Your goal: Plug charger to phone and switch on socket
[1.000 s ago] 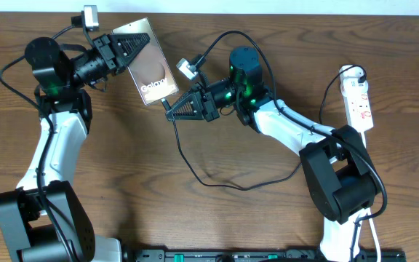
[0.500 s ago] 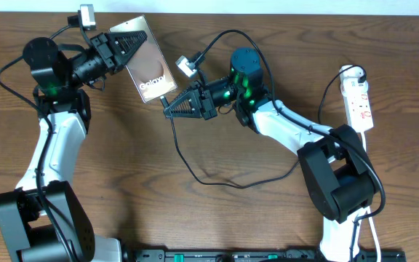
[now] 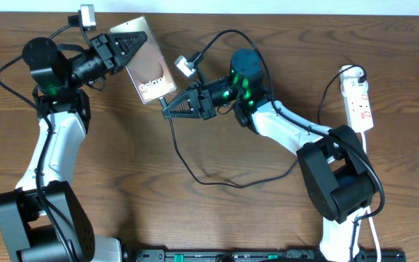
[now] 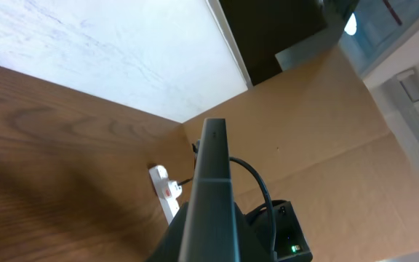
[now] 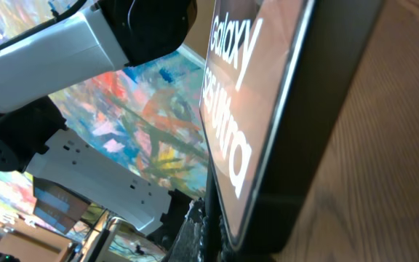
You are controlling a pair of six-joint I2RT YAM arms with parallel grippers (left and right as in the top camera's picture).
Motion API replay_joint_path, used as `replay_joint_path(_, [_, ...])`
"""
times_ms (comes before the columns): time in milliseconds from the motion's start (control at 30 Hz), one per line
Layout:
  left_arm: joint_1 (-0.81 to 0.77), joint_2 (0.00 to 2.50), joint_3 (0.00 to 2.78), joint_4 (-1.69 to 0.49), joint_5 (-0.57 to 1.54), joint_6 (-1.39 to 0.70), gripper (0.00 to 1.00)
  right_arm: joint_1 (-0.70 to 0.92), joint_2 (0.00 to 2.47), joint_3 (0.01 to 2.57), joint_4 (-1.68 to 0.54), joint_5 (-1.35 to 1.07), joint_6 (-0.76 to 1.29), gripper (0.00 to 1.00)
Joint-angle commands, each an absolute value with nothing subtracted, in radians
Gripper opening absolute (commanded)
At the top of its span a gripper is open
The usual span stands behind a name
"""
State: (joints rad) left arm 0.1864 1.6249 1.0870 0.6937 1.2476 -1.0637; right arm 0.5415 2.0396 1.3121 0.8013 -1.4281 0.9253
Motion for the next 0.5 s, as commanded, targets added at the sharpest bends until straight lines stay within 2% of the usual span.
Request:
replay_joint_path(0, [0.177, 1.601, 1.101, 0.698, 1.368, -1.021, 0.08, 0.536, 2.038, 1.325, 0.823, -1.323, 0.928, 0.01])
replay_joint_path(467, [0.177, 1.601, 1.101, 0.698, 1.396, -1.021, 0.07, 0.536, 2.038, 1.325, 0.823, -1.311, 0.928, 0.01])
